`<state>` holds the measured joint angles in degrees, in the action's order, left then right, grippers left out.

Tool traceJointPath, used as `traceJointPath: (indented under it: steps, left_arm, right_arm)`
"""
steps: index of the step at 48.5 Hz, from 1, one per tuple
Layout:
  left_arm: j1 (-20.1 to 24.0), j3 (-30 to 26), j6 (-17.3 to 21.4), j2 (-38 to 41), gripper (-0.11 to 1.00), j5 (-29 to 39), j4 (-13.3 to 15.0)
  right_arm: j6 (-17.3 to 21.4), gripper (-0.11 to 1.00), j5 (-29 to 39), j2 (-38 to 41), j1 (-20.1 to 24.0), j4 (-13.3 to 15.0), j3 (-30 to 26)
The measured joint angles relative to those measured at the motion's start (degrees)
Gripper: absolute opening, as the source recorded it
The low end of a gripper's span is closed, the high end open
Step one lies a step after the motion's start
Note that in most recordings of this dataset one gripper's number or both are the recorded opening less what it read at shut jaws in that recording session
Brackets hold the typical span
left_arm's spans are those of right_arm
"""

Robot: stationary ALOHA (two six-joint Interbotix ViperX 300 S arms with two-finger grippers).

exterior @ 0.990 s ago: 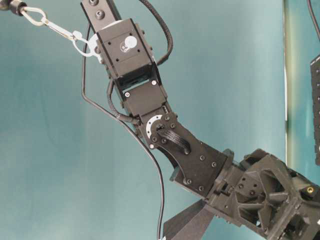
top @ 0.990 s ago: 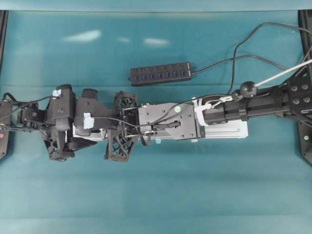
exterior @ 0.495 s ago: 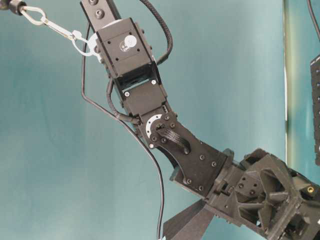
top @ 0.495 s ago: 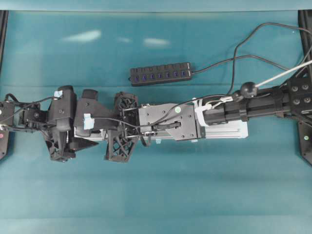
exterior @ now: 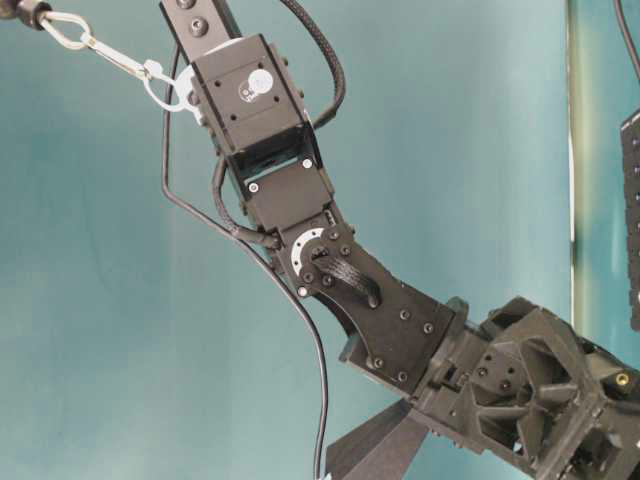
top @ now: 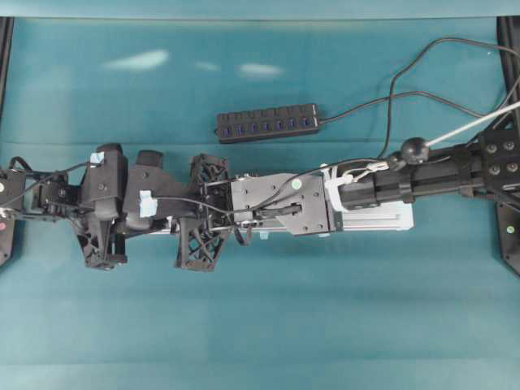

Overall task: Pass the USB cable through three rings with both arms.
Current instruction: 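Grasp the plug past the leftmost ring with the left gripper, then pull the cable taut along the rail with both grippers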

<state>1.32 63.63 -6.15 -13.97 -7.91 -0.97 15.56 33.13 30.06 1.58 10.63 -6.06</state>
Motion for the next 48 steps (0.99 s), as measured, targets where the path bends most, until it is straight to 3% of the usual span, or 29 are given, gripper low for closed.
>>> traceJointPath:
  steps: [13,21,28,39,48]
  left_arm:
    - [-0.2,0.0,-0.1,-0.1,0.20,0.0,0.0]
    - [-0.2,-0.1,0.0,-0.1,0.20,0.0,0.0]
    - [-0.2,-0.2,-0.1,-0.1,0.20,-0.1,0.1]
    - [-0.3,-0.2,-0.1,-0.1,0.20,-0.1,0.1]
    - [-0.4,-0.3,-0.1,-0.2,0.20,0.0,0.0]
  right_arm:
    - [0.0,-0.06,-0.2,0.0,0.1,0.0,0.0]
    - [0.0,0.00,-0.4,-0.1,0.2,0.0,0.3]
    - [-0.2,0.23,-1.2,-0.9,0.6,0.0,1.5]
    - [0.0,0.87,-1.8,-2.9,1.5,0.1,3.4]
    - [0.0,0.87,-1.9,-4.1,1.3,0.0,4.4]
